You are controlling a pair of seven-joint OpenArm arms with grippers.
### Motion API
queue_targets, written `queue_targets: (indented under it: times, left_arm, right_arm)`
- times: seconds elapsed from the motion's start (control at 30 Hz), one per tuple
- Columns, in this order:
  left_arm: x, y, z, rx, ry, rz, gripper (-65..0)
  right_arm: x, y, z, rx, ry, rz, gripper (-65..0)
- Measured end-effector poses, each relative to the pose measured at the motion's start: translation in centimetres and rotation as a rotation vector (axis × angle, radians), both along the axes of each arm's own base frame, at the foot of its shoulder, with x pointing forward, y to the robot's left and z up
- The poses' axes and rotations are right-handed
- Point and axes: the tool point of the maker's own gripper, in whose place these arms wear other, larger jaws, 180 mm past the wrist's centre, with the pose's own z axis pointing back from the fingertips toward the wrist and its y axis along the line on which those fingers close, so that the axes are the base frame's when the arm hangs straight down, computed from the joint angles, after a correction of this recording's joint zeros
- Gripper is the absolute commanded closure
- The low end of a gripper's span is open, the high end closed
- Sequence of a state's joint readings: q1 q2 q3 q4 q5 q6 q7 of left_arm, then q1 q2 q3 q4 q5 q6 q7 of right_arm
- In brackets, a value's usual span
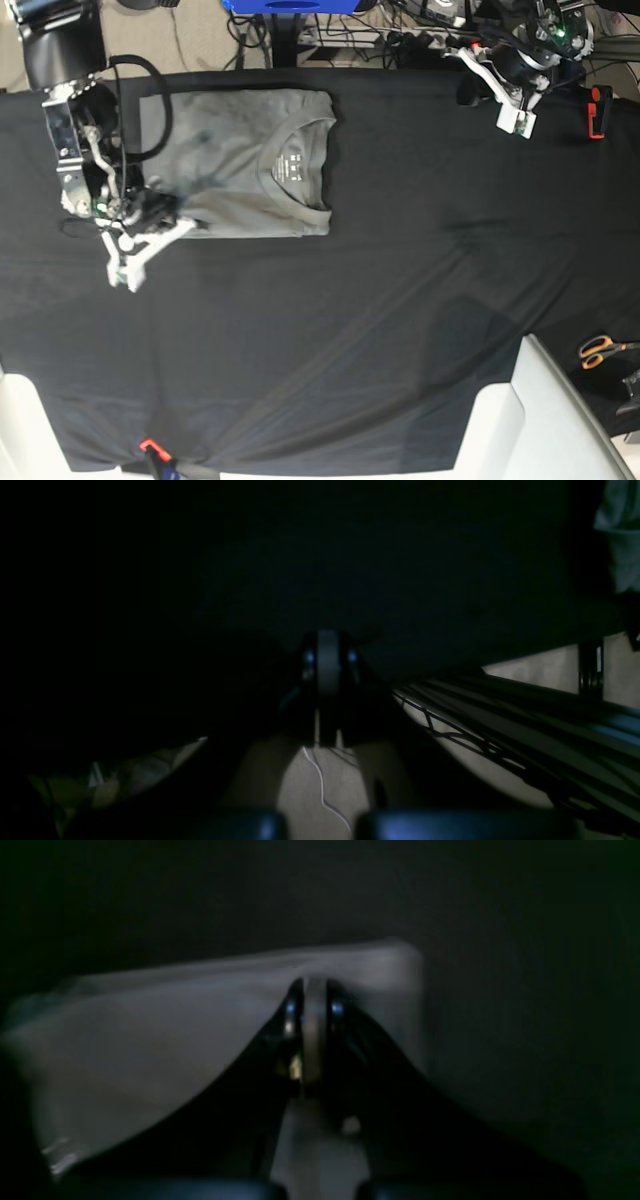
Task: Fold the T-shirt properly
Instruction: 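Move the left gripper to the edge of the folded shirt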
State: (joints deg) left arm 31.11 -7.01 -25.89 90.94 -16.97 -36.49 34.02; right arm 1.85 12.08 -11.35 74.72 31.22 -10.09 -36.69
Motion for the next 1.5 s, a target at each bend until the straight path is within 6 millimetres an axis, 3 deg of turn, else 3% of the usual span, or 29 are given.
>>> queue_targets:
  times: [0.2, 0.33, 0.4, 0.47, 0.53, 0.57, 0.63, 0.67, 0.8, 0.9, 0.97, 1.07, 1.3, 1.5]
  left_arm:
    - [0.2, 0.0, 0.1, 0.001, -0.004, 0.0, 0.0]
    - [0.3, 0.0, 0.1, 0.0, -0.006, 0.0, 0.0]
    - [0.3, 0.0, 0.1, -0.003, -0.007, 0.001, 0.0]
    - [0.3, -0.8, 0.0, -0.013, -0.004, -0.021, 0.0]
    - [0.6, -2.5, 0.1, -0.058, -0.012, -0.046, 0.0]
    - [0.9, -3.5, 0.6, -0.098, -0.021, -0.053, 0.0]
    - [1.9, -5.6, 2.0, -0.2, -0.061, -0.077, 0.0]
    - [2.8, -6.7, 2.9, -0.258, -0.085, -0.098, -3.1]
    - [7.0, -8.7, 5.1, -0.364, -0.167, -0.132, -30.4]
    - [7.8, -11.3, 5.4, -0.415, -0.172, -0.185, -54.1]
    - [7.9, -13.5, 5.5, -0.479, -0.162, -0.218, -65.0]
    - [8.1, -15.8, 4.9, -0.547, -0.131, -0.248, -65.0]
    - [7.5, -17.8, 0.5, -0.627, 0.011, -0.187, -65.0]
    - [8.5, -20.0, -0.2, -0.693, 0.037, -0.176, -64.8]
  right_arm:
    - [3.2, -2.7, 1.7, -0.064, -0.154, -0.038, -0.2]
    - [3.1, -3.0, 1.8, -0.067, -0.157, -0.038, -0.2]
    - [3.2, -3.2, 3.4, -0.079, -0.201, -0.025, -0.2]
    - [3.1, -3.2, 6.4, -0.064, -0.29, -0.028, -0.2]
    - [1.9, -4.1, 8.5, -0.057, -0.356, -0.056, -0.2]
    - [0.8, -4.4, 8.5, -0.059, -0.35, -0.071, -0.2]
    - [-1.4, -4.8, 7.2, -0.061, -0.298, -0.084, -0.2]
    - [-2.6, -4.8, 6.4, -0.061, -0.265, -0.083, -0.2]
    - [-5.5, -5.0, 3.9, -0.062, -0.188, -0.086, -0.2]
    - [-7.6, -5.7, 2.0, -0.08, -0.123, -0.096, -0.2]
    - [-9.0, -6.1, 0.9, -0.088, -0.075, -0.098, -0.2]
    - [-10.0, -6.3, -0.1, -0.09, -0.041, -0.103, -0.2]
    - [-9.9, -7.1, 0.1, -0.111, -0.045, -0.089, -0.2]
    - [-10.2, -7.2, 0.0, -0.113, -0.039, -0.09, -0.2]
